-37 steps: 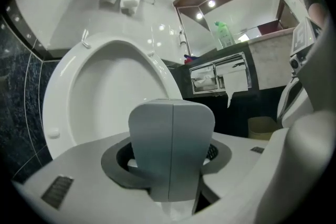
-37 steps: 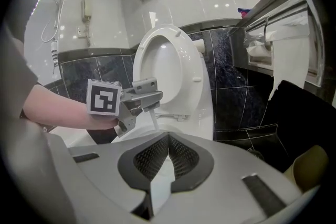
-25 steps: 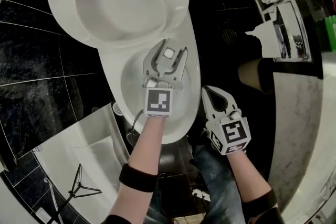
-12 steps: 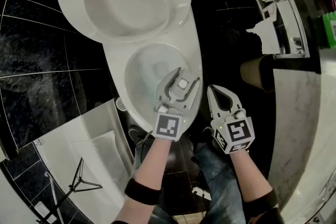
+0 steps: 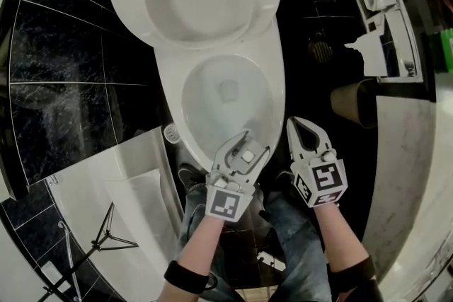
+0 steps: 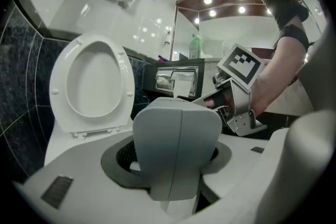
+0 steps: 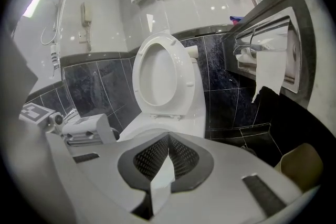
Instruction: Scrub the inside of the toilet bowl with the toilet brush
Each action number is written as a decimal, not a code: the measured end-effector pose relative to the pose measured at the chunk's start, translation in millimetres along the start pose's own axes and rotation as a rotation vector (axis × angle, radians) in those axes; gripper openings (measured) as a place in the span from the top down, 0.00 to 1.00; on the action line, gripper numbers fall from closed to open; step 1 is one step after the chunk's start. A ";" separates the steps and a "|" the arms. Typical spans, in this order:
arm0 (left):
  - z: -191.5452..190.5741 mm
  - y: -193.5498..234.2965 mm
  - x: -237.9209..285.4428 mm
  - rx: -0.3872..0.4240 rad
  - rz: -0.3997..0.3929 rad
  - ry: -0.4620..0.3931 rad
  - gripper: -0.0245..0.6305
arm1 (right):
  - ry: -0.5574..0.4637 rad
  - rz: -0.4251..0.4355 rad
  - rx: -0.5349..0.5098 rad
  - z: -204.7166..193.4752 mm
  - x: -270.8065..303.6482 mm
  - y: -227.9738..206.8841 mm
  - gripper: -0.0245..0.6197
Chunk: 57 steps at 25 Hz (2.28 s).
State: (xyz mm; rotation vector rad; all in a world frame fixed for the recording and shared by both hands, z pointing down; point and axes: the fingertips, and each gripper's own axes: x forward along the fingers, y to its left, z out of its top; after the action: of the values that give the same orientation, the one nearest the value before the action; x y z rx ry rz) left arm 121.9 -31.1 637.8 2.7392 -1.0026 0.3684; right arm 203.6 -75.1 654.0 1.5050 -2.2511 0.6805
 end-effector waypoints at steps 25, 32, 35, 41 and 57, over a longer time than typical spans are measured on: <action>0.8 199.8 -74.5 0.033 0.422 0.024 0.60 | 0.021 0.050 -0.022 1.7 41.2 41.8 0.95; 17.4 232.7 -7.1 0.087 0.392 -0.020 0.60 | 0.037 0.037 -0.009 -3.5 41.9 33.4 0.95; 30.2 236.7 22.1 0.123 0.385 -0.047 0.60 | 0.032 0.023 -0.008 -6.8 41.0 22.9 0.95; 44.6 222.7 71.8 0.133 0.356 -0.086 0.60 | 0.030 -0.001 0.001 -10.0 35.1 2.5 0.95; 82.7 108.0 151.9 0.020 0.185 -0.224 0.60 | 0.027 -0.059 0.037 -19.9 3.5 -43.2 0.95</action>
State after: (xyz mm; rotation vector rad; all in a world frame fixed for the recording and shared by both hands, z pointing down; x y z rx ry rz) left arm 177.0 -226.2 615.8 2.7582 -1.3202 0.0995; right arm 242.7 -80.3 680.7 1.5636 -2.1769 0.7249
